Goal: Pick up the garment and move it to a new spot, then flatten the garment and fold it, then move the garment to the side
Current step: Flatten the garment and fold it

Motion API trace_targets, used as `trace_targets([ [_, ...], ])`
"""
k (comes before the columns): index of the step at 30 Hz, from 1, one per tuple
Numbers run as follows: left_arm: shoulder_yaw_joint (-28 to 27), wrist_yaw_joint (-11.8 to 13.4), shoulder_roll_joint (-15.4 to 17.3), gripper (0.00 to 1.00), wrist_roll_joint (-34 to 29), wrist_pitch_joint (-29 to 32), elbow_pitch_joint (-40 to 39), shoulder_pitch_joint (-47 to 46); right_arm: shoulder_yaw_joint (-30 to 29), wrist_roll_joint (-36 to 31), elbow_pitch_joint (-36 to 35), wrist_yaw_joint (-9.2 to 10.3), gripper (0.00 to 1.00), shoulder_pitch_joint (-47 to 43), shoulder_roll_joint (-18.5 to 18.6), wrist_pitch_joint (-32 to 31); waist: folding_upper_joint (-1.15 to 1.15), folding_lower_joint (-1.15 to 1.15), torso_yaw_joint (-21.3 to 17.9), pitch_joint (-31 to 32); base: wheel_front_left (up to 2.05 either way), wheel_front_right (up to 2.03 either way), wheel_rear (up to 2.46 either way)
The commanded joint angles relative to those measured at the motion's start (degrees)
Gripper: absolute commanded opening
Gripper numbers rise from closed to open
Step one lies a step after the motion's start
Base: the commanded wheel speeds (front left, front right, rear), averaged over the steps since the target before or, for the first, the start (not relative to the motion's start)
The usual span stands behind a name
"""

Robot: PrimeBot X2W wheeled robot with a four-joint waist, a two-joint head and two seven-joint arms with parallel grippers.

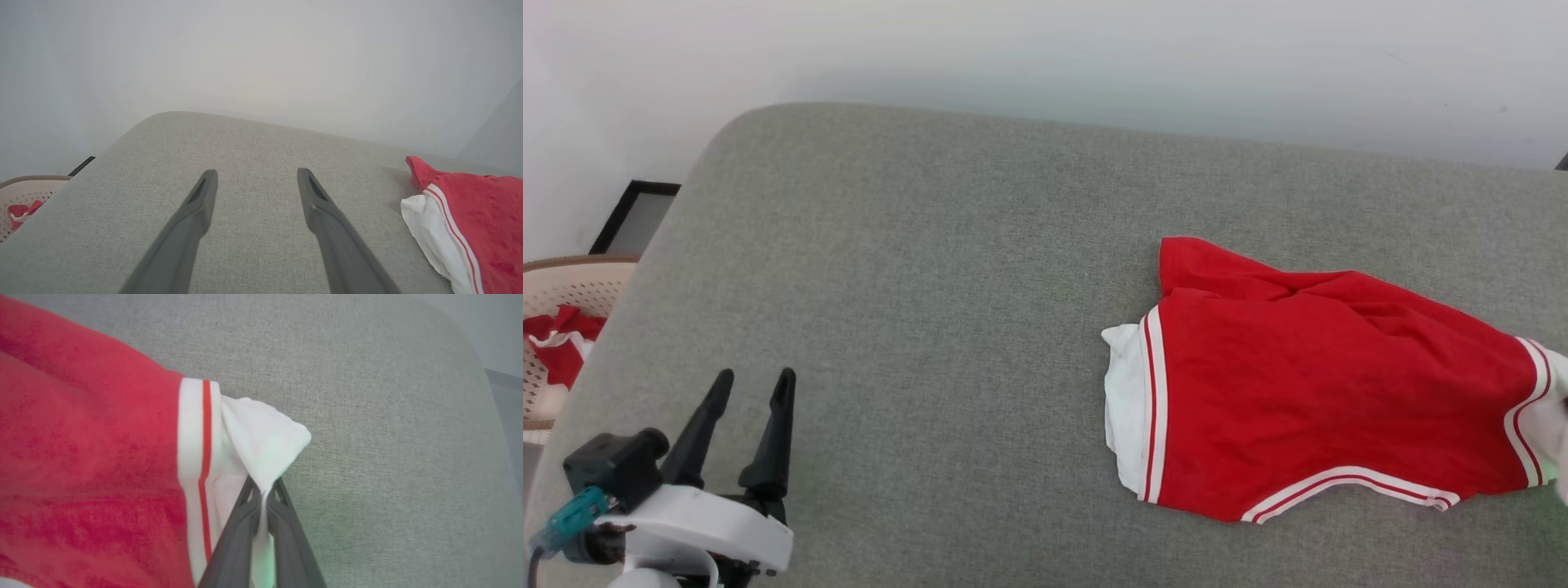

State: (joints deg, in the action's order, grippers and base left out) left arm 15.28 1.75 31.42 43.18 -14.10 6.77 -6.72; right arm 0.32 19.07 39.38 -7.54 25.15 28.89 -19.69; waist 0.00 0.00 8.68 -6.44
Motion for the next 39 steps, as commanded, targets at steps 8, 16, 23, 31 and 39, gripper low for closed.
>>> trace_targets([
  [8, 1.08, -1.11, 0.46, 1.0, -0.08, 1.32, 0.5, -2.29, -0.28, -0.99, 6.32, 0.1, 1.0, 2.32, -3.46, 1.49, 0.0, 0.0, -0.35, -0.32, 0.0, 0.0, 0.0],
  [16, 2.18, -2.44, 2.64, 1.0, 1.47, 7.35, -1.2, -5.31, 1.69, 0.73, 5.89, 0.1, 1.0, 4.86, -4.28, 2.12, 0.0, 0.0, -2.73, 0.9, 0.0, 0.0, 0.0],
  [23, 4.54, -3.64, 5.22, 1.0, 3.54, 18.78, -4.09, -11.37, 1.69, 1.31, 0.67, 0.1, 1.0, 4.65, -4.45, 7.09, 0.0, 0.0, -5.89, 1.36, 0.0, 0.0, 0.0],
  [31, 7.99, -4.19, 5.3, 1.0, 6.3, 32.2, -3.92, -20.72, 0.71, -0.4, -6.75, 0.1, 1.0, 2.95, -8.45, 17.51, 0.0, 0.0, -9.85, 0.31, 0.0, 0.0, 0.0],
  [39, 12.49, -4.99, 3.99, 1.0, 8.48, 44.08, 0.15, -28.24, 0.24, -3.71, -14.45, 0.1, 1.0, -0.11, -13.7, 27.59, 0.0, 0.0, -14.56, -2.42, 0.0, 0.0, 0.0],
])
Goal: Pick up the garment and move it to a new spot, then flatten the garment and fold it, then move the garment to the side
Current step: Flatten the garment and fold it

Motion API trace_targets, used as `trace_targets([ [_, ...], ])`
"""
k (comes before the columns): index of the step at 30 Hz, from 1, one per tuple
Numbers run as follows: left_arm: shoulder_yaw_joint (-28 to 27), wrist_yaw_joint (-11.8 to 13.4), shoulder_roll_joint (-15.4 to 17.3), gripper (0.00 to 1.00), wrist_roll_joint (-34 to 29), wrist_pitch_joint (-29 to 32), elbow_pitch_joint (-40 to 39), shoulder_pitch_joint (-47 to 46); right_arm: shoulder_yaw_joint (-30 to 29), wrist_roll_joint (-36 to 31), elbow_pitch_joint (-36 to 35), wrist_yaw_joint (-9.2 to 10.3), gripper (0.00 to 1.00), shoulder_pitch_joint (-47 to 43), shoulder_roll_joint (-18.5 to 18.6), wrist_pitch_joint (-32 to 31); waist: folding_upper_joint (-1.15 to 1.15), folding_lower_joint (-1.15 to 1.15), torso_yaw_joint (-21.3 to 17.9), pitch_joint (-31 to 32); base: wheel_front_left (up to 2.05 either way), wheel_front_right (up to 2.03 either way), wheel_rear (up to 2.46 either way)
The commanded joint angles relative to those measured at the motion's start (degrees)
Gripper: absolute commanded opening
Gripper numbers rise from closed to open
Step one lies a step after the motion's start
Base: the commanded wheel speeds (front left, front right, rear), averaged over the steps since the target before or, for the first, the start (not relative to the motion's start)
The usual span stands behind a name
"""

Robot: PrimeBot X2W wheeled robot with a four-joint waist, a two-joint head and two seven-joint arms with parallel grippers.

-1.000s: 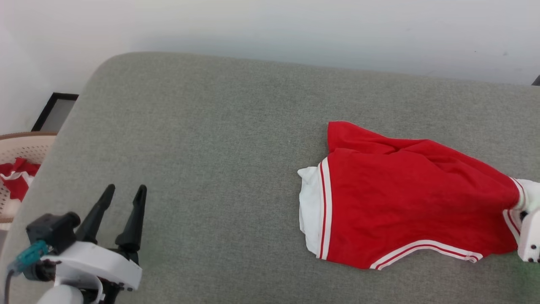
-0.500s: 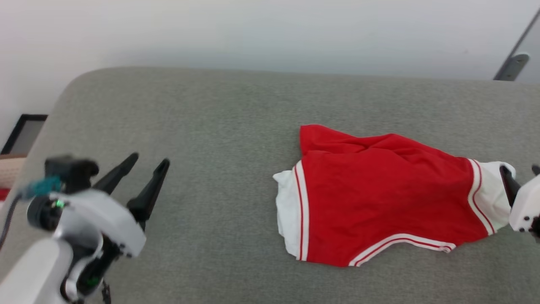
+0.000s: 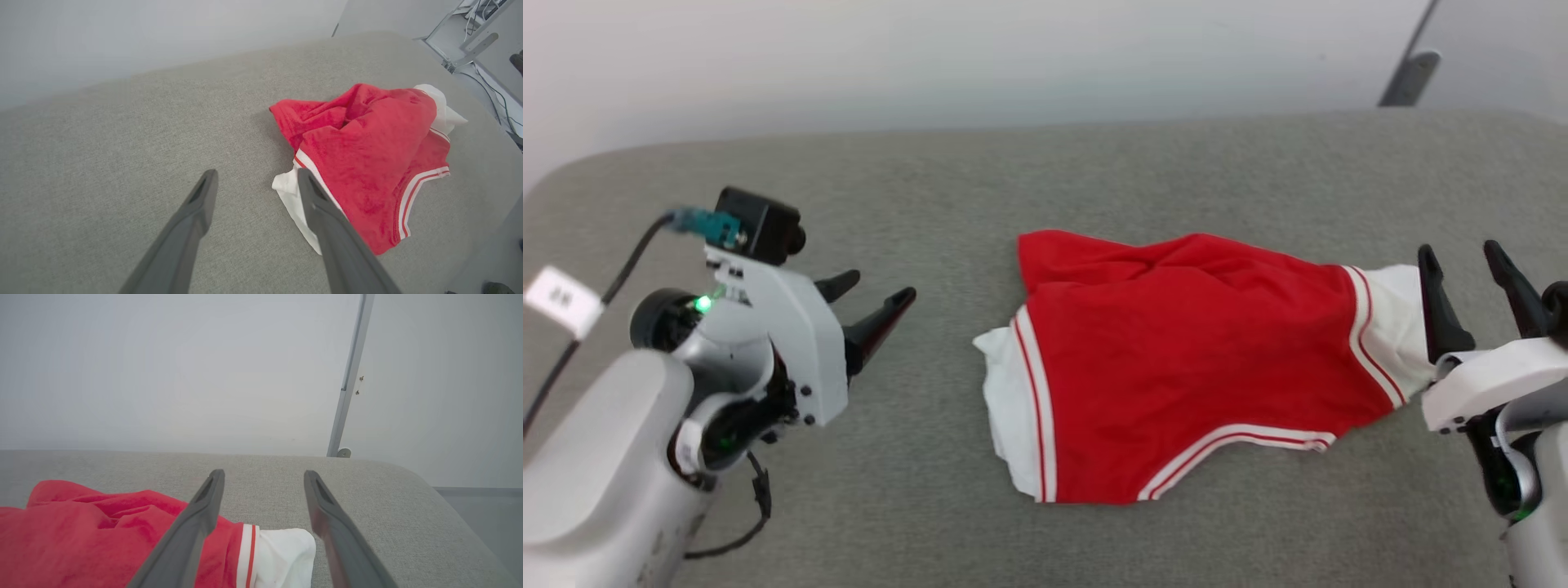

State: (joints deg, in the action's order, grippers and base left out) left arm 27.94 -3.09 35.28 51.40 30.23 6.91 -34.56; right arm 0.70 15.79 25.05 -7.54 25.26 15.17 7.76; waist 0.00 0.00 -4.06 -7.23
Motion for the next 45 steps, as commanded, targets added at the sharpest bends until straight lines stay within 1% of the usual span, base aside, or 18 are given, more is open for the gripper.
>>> trace_targets([
  [1, 0.4, -0.2, -0.04, 1.0, 0.33, 1.1, 0.47, -1.1, -0.26, -1.06, -0.87, 0.1, 1.0, -0.43, -0.47, 1.03, 0.0, 0.0, -2.35, -2.07, 0.0, 0.0, 0.0],
  [4, 2.22, -0.53, -0.59, 1.0, 0.6, 4.46, 1.87, -2.5, -0.74, -2.51, -2.62, 0.1, 1.0, -0.97, -1.97, 3.09, 0.0, 0.0, -3.9, -3.47, 0.0, 0.0, 0.0],
  [10, 5.32, 0.62, -2.09, 1.0, 2.53, 11.65, 4.21, -2.46, -1.85, -4.17, -5.21, 0.1, 1.0, -1.53, -4.64, 4.32, 0.0, 0.0, -6.36, -5.62, 0.0, 0.0, 0.0],
  [13, 6.51, 1.12, -2.33, 1.0, 2.74, 13.75, 4.48, -1.88, -2.14, -4.59, -5.81, 0.1, 1.0, -1.78, -5.41, 4.4, 0.0, 0.0, -7.22, -6.39, 0.0, 0.0, 0.0],
  [20, 7.5, 1.65, -2.95, 1.0, 3.21, 14.97, 5.84, -0.78, -2.57, -5.2, -6.03, 0.1, 1.0, -1.8, -6.39, 4.42, 0.0, 0.0, -8.16, -7.3, 0.0, 0.0, 0.0],
  [23, 8.39, 1.06, -2.38, 1.0, 1.64, 14.3, 7.0, -0.99, -2.44, -5.2, -5.92, 0.1, 1.0, -1.61, -6.63, 4.35, 0.0, 0.0, -8.32, -7.48, 0.0, 0.0, 0.0],
  [26, 8.57, 0.69, -3.24, 1.0, 1.78, 13.54, 9.19, -0.61, -2.2, -5.11, -5.64, 0.1, 1.0, -1.17, -6.57, 4.55, 0.0, 0.0, -8.38, -7.53, 0.0, 0.0, 0.0],
  [27, 8.98, 0.55, -3.24, 0.86, 1.46, 13.53, 10.01, -0.59, -2.08, -5.05, -5.55, 0.1, 1.0, -1.05, -6.49, 4.54, 0.0, 0.0, -8.39, -7.53, 0.0, 0.0, 0.0],
  [28, 9.22, 0.31, -3.35, 0.23, 1.38, 13.39, 10.64, -0.6, -1.98, -5.01, -5.5, 0.1, 1.0, -0.95, -6.38, 4.66, 0.0, 0.0, -8.38, -7.52, 0.0, 0.0, 0.0],
  [29, 9.14, 0.09, -3.54, 0.0, 1.89, 13.35, 11.36, -0.52, -1.92, -4.97, -5.44, 0.1, 1.0, -0.85, -6.25, 4.73, 0.0, 0.0, -8.35, -7.51, 0.0, 0.0, 0.0],
  [33, 8.66, -0.45, -3.55, 0.0, 2.48, 13.22, 12.76, -1.46, -2.08, -4.97, -5.56, 0.1, 1.0, -0.75, -5.75, 5.12, 0.0, 0.0, -8.03, -7.53, 0.0, 0.0, 0.0],
  [39, 6.85, -0.86, -2.08, 0.0, 2.53, 11.53, 12.75, -3.41, -3.4, -5.48, -6.56, 0.1, 1.0, -1.81, -5.65, 5.48, 0.0, 0.0, -6.78, -7.14, 0.0, 0.0, 0.0],
  [43, 5.6, -0.37, -0.58, 0.0, 2.98, 10.99, 12.31, -3.68, -4.0, -5.71, -7.05, 0.1, 1.0, -2.47, -5.77, 5.18, 0.0, 0.0, -5.86, -6.77, 0.0, 0.0, 0.0],
  [45, 4.98, -0.02, 0.93, 0.0, 2.74, 10.75, 12.08, -3.49, -4.11, -5.59, -7.0, 0.1, 1.0, -2.49, -5.62, 5.13, 0.0, 0.0, -5.41, -6.62, 0.0, 0.0, 0.0],
])
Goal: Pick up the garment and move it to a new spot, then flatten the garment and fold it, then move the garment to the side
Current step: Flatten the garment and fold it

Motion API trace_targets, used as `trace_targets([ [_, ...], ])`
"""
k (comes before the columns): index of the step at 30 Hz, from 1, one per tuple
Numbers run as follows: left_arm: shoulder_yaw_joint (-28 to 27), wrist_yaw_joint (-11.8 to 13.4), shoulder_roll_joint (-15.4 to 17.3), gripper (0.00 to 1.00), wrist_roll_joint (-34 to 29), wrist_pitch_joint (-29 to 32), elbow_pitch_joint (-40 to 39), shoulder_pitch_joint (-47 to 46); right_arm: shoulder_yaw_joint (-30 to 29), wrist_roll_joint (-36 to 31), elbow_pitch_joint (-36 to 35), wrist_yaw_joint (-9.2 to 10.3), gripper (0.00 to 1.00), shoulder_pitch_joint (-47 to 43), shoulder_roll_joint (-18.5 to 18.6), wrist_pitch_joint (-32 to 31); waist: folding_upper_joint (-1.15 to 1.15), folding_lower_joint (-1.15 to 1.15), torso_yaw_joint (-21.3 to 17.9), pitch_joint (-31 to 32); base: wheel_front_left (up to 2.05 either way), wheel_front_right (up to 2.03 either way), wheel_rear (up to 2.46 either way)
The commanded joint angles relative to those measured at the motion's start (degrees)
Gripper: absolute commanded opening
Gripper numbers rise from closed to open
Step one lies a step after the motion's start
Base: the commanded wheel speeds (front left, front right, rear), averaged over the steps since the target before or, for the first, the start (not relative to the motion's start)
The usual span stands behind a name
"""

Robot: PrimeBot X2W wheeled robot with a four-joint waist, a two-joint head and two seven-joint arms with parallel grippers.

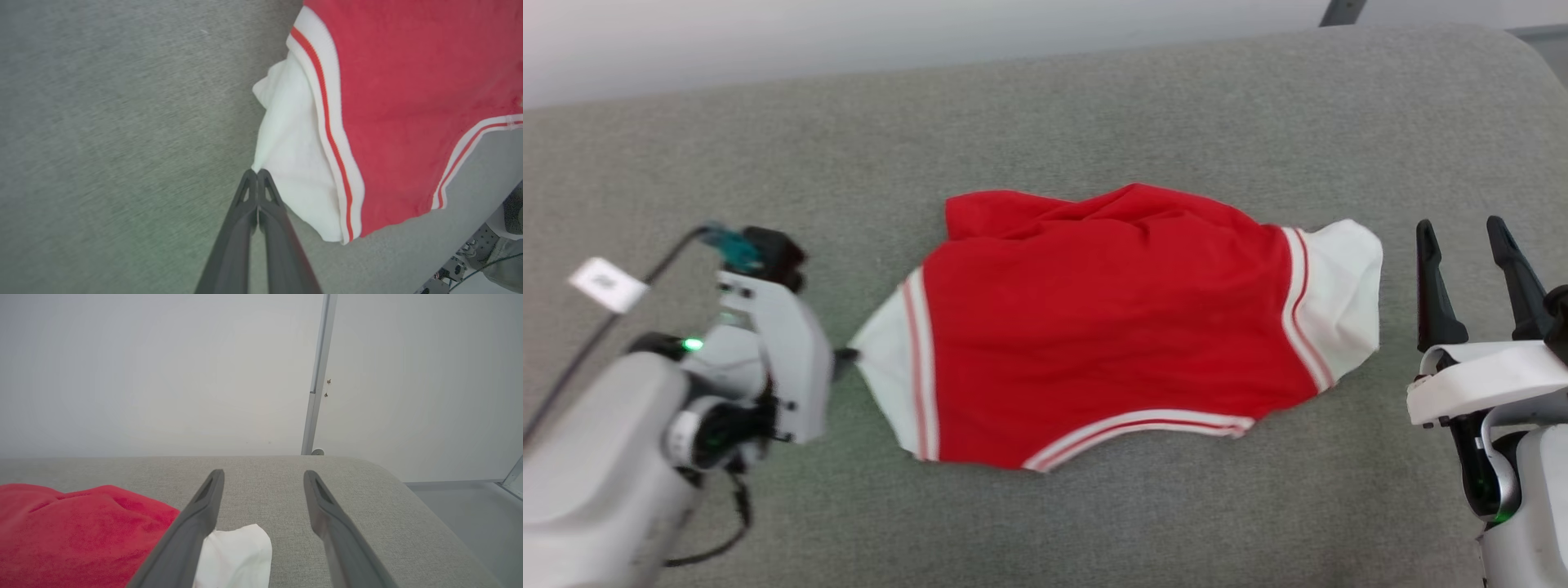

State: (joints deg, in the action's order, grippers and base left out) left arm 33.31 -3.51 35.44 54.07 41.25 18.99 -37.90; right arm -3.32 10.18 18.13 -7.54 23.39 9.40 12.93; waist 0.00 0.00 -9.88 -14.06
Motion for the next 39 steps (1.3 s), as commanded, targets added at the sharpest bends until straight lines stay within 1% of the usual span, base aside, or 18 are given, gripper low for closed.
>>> trace_targets([
  [1, -0.65, 0.42, 1.55, 0.0, -0.24, -0.45, -0.22, -0.06, -0.14, 0.06, -0.18, 0.1, 1.0, -0.59, 0.15, -0.05, 0.0, 0.0, 0.65, 0.3, 0.0, 0.0, 0.0],
  [10, -3.81, 2.72, 10.32, 0.0, -2.21, -1.14, -0.23, 1.2, -0.56, -0.05, -1.25, 0.1, 1.0, -1.16, -0.01, -0.71, 0.0, 0.0, 1.97, 0.45, 0.0, 0.0, 0.0],
  [12, -4.59, 3.0, 11.56, 0.0, -2.34, -1.92, -0.36, 1.38, -0.58, 0.05, -1.46, 0.1, 1.0, -1.3, -0.02, -0.78, 0.0, 0.0, 2.1, 0.46, 0.0, 0.0, 0.0],
  [14, -5.27, 3.07, 11.83, 0.0, -1.64, -2.55, -0.77, 1.67, -0.61, 0.17, -1.53, 0.1, 1.0, -1.61, -0.09, -0.73, 0.0, 0.0, 2.19, 0.56, 0.0, 0.0, 0.0],
  [17, -5.66, 2.58, 10.22, 0.0, 0.38, -2.38, -3.09, 1.6, -0.59, 0.27, -1.39, 0.1, 1.0, -2.1, -0.25, -0.73, 0.0, 0.0, 2.25, 0.91, 0.0, 0.0, 0.0],
  [20, -4.73, 2.3, 8.21, 0.0, 1.44, -1.12, -7.57, 0.62, -0.44, 0.42, -1.23, 0.1, 1.0, -2.17, -0.22, -0.81, 0.0, 0.0, 2.17, 1.14, 0.0, 0.0, 0.0],
  [23, -3.14, 2.22, 5.2, 0.0, 2.45, 0.47, -13.01, -0.09, -0.18, 0.49, -0.94, 0.1, 1.0, -2.55, -0.27, -0.88, 0.0, 0.0, 1.93, 1.33, 0.0, 0.0, 0.0],
  [26, -1.15, 2.82, 1.79, 0.0, 3.84, 2.41, -17.72, -0.41, 0.13, 0.56, -0.8, 0.1, 1.0, -2.54, -0.4, -0.89, 0.0, 0.0, 1.57, 1.39, 0.0, 0.0, 0.0],
  [29, 1.61, 2.39, -0.82, 0.0, 4.21, 4.15, -20.53, -0.17, 0.31, 0.59, -0.92, 0.1, 1.0, -2.46, -0.61, -0.87, 0.0, 0.0, 1.17, 1.17, 0.0, 0.0, 0.0],
  [31, 3.73, 1.66, -2.11, 0.0, 3.87, 5.1, -20.92, 0.51, 0.41, 0.58, -1.01, 0.1, 1.0, -2.35, -0.76, -0.76, 0.0, 0.0, 0.89, 0.96, 0.0, 0.0, 0.0],
  [34, 6.21, 0.58, -3.61, 0.0, 2.2, 4.71, -19.13, 1.02, 0.55, 0.37, -1.25, 0.1, 1.0, -2.01, -1.13, -0.37, 0.0, 0.0, 0.32, 0.52, 0.0, 0.0, 0.0],
  [36, 7.89, -0.17, -4.06, 0.0, 0.33, 3.85, -17.15, 1.37, 0.71, 0.33, -1.39, 0.1, 1.0, -1.62, -1.44, -0.07, 0.0, 0.0, -0.08, 0.15, 0.0, 0.0, 0.0],
  [37, 7.89, -0.17, -4.06, 0.0, 0.33, 3.85, -17.15, 1.37, 0.71, 0.33, -1.39, 0.1, 1.0, -1.62, -1.44, -0.07, 0.0, 0.0, -0.08, 0.15, 0.0, 0.0, 0.0],
  [39, 9.09, -0.81, -4.76, 0.0, -0.38, 3.03, -14.73, 1.76, 0.84, 0.32, -1.46, 0.1, 1.0, -1.32, -1.65, 0.3, 0.0, 0.0, -0.35, -0.09, 0.0, 0.0, 0.0],
])
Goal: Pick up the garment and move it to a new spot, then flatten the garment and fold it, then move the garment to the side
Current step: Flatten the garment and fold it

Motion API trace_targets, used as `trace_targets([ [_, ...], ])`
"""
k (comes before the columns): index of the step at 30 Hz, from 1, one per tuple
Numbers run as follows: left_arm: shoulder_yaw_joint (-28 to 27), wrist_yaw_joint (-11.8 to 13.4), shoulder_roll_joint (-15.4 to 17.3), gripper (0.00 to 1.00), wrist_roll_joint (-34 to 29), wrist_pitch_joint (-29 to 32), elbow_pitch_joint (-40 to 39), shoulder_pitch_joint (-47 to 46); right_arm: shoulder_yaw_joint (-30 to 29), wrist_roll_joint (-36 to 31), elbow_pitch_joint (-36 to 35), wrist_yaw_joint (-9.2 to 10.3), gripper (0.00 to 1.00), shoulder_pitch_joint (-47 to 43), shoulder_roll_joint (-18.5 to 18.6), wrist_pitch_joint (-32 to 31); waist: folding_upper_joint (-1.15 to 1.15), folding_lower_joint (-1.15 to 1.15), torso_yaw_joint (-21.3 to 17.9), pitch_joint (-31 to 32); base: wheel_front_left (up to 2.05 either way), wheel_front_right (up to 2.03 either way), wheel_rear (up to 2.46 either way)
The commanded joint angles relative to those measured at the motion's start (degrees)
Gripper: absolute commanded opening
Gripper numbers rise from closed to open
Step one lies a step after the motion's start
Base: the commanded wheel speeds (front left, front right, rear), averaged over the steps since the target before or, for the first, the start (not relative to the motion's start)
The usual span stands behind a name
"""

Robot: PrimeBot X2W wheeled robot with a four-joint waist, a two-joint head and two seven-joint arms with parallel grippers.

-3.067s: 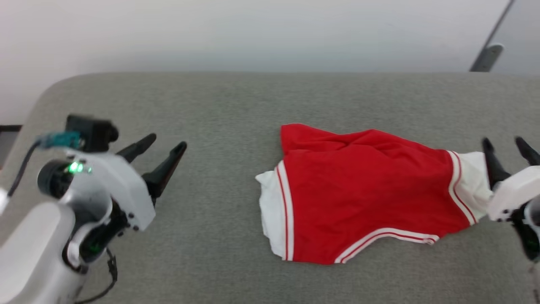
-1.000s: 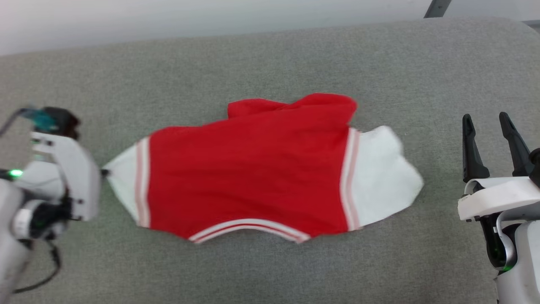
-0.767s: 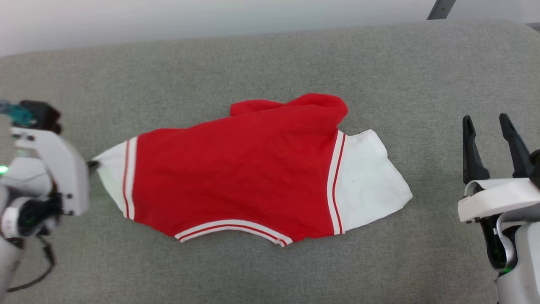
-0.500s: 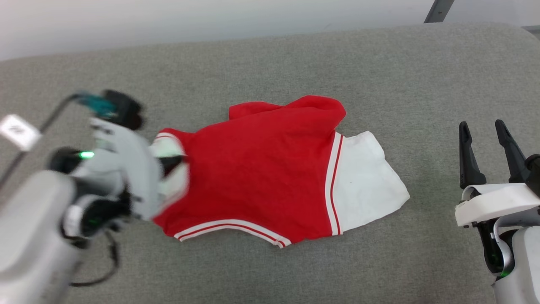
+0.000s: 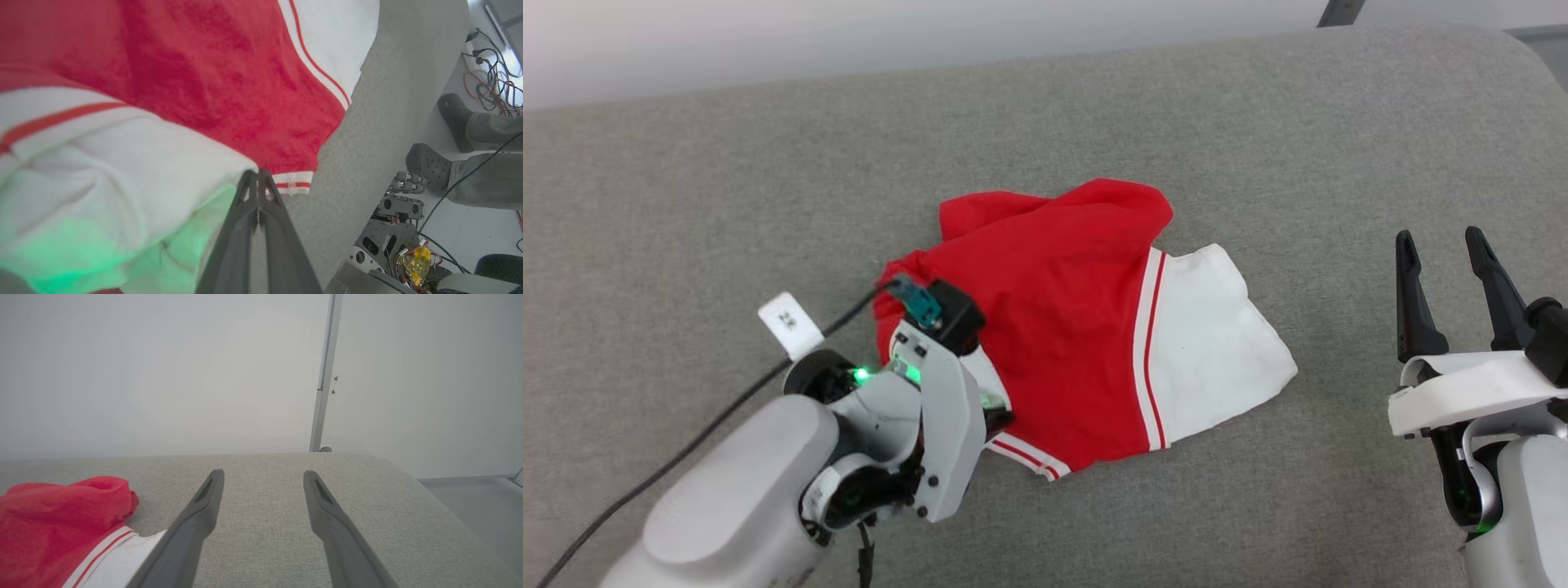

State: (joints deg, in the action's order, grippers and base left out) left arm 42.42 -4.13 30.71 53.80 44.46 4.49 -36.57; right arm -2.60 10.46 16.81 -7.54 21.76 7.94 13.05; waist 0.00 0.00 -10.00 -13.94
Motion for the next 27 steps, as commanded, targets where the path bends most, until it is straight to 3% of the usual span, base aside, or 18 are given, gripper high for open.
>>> trace_targets([
  [1, 0.26, -0.45, -0.1, 0.03, -0.82, -0.59, 0.68, 0.1, 0.18, 0.08, -0.15, 0.1, 1.0, 0.55, -0.21, 0.4, 0.0, 0.0, -0.35, -0.33, 0.0, 0.0, 0.0],
  [3, 0.72, -0.92, -0.27, 1.0, -1.31, -1.29, 2.25, -0.36, 0.35, -0.2, -0.32, 0.1, 1.0, 0.89, -0.08, 0.81, 0.0, 0.0, -0.48, -0.46, 0.0, 0.0, 0.0],
  [9, -0.72, -1.23, 0.85, 1.0, -0.23, -1.11, 3.0, -2.41, 0.08, -0.67, -1.16, 0.1, 1.0, 0.6, -0.08, 1.7, 0.0, 0.0, -0.03, -0.2, 0.0, 0.0, 0.0],
  [19, -3.0, -0.29, 4.93, 1.0, 1.73, 2.6, -2.55, -4.78, -0.37, -1.6, -2.0, 0.1, 1.0, -1.06, -1.01, 2.16, 0.0, 0.0, 1.22, 1.35, 0.0, 0.0, 0.0],
  [27, -2.92, 0.39, 8.0, 1.0, -2.46, 1.48, -2.6, -5.4, 0.22, -1.33, -1.78, 0.1, 1.0, -0.84, -1.25, 2.2, 0.0, 0.0, 1.43, 1.78, 0.0, 0.0, 0.0],
])
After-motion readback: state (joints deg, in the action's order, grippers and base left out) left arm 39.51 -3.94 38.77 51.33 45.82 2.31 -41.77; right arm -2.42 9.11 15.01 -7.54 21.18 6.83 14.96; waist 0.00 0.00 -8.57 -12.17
